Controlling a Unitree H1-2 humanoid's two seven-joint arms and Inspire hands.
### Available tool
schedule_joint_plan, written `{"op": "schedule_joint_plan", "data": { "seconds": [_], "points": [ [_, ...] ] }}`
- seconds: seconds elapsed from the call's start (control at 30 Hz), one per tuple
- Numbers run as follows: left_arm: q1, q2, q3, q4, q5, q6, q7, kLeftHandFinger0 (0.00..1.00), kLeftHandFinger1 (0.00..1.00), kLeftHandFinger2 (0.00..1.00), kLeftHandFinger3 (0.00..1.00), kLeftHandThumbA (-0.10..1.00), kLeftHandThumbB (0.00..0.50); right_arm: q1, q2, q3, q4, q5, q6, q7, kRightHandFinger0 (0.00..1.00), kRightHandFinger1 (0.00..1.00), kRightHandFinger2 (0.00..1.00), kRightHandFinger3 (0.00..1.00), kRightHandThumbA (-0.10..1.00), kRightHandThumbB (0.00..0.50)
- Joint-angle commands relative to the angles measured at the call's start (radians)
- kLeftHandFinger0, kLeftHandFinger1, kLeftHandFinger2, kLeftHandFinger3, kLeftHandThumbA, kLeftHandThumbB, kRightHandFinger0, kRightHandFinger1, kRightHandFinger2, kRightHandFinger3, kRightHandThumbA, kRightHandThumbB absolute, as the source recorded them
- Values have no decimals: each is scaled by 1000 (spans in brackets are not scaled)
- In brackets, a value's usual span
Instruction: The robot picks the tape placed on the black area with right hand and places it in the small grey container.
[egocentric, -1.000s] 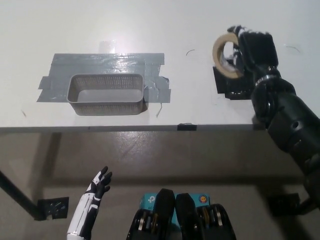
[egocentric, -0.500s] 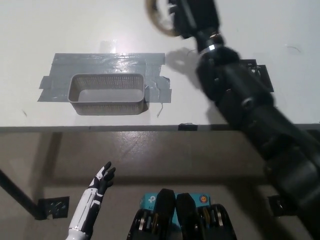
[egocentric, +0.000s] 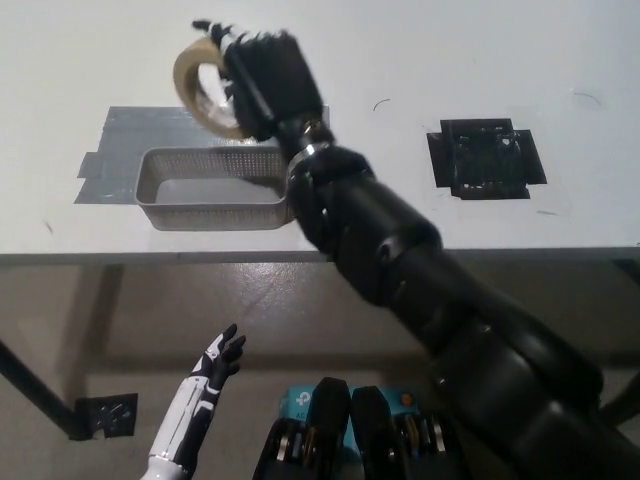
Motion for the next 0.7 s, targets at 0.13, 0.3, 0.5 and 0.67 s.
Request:
{"op": "schedule_joint_plan", "data": {
  "seconds": [0.13, 0.3, 0.5, 0.67],
  "points": [
    [-14, 3, -19, -40, 12, -11, -14, 1000, 1000, 1000, 1000, 1000, 161, -28, 33, 41, 42, -8, 38, 35, 0, 293, 733, 811, -100, 197],
    [-13, 5, -24, -48, 3, -1, -21, 1000, 989, 975, 1000, 1000, 141, 14, 29, 75, 54, -27, 55, 43, 0, 281, 751, 749, -100, 198],
    [-15, 14, -29, -50, 28, 8, -16, 1000, 950, 896, 1000, 1000, 133, 37, 2, 116, 63, -26, 79, 187, 747, 1000, 1000, 1000, 395, 209],
    [-37, 15, -24, -44, 25, 7, -13, 1000, 916, 855, 1000, 1000, 144, 30, -31, 95, 61, 0, 63, 323, 1000, 1000, 1000, 1000, 710, 460]
  ]
}}
